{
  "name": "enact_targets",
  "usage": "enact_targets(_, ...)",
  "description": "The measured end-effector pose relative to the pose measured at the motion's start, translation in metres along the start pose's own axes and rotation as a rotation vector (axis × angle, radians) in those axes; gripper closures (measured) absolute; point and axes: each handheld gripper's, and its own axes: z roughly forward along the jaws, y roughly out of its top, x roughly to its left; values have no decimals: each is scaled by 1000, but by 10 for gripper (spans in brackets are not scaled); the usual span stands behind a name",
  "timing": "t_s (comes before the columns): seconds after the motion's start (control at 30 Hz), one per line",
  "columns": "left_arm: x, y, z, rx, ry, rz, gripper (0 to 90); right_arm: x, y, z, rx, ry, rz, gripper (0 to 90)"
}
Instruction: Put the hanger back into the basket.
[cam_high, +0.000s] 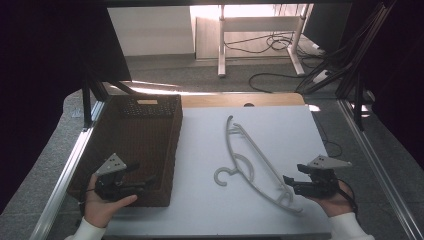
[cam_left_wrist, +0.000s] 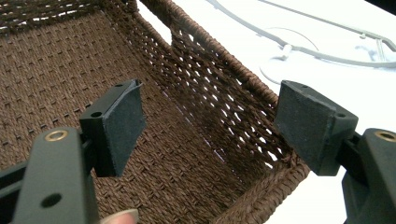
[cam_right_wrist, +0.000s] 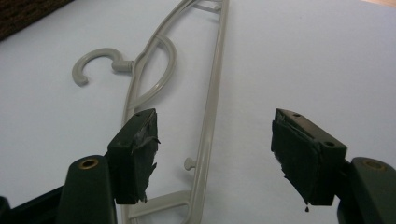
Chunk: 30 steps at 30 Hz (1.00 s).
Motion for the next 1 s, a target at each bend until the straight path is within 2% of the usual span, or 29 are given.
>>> enact_targets(0.17,0,0,-2,-6,-2,0,238,1,1,2,8,-18,-14,339)
enact_targets(0.33,0,0,-4,-11,-2,-2,238,1,3,2,20,-6,-17,358)
enact_targets(0.53,-1,0,-5,-12,-8,0,238,2,4,1,39,-2,-10,370)
enact_targets(0.73,1,-1,-6,-11,-5,-4,239,3,6,5,71,-20,4,390)
enact_targets(1.0,0,-1,-7,-9,-10,3,239,9,12,10,104,-17,5,421)
